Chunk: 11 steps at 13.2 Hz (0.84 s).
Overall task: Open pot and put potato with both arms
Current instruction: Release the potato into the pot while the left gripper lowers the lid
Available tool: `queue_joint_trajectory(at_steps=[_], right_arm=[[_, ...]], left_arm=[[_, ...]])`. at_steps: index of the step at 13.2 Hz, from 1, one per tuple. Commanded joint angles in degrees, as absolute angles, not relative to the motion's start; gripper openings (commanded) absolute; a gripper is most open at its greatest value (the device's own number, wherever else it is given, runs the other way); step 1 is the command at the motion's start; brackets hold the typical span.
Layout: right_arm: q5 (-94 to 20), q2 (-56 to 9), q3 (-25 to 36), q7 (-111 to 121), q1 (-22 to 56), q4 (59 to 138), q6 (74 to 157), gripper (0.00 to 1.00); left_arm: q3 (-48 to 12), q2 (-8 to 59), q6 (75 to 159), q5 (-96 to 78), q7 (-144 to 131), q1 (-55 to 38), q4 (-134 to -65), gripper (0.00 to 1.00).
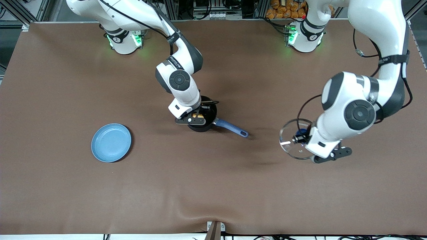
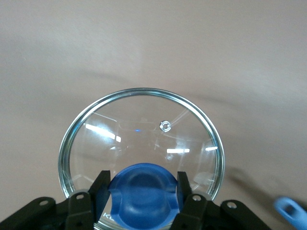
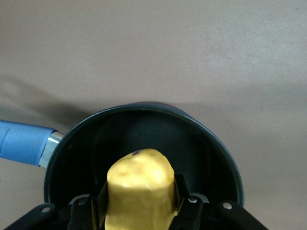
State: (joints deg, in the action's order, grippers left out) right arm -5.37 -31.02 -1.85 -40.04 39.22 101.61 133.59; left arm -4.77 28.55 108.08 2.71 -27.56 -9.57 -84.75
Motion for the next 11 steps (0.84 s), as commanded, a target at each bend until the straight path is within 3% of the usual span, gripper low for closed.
queue_joint_trajectory(at_steps=[1, 10, 11], right_arm=[[-3.96, -33.83, -1.05, -41.66, 40.52, 100.99, 137.36, 0.00], [-2.02, -36.56, -1.05, -44.81, 41.14, 100.90, 139.84, 0.00], [-2.11, -36.48, -1.05, -45.87, 40.96, 100.81, 139.75, 0.24]], left_arm=[[-5.54, 28.82, 110.56, 4.04, -23.13, -6.33, -86.74, 0.00], [-5.71, 28.39, 112.76, 2.90, -23.64, -4.49, -91.58, 0.00], [-5.71, 28.74, 113.37, 2.90, -23.56, -4.22, -91.84, 0.00]])
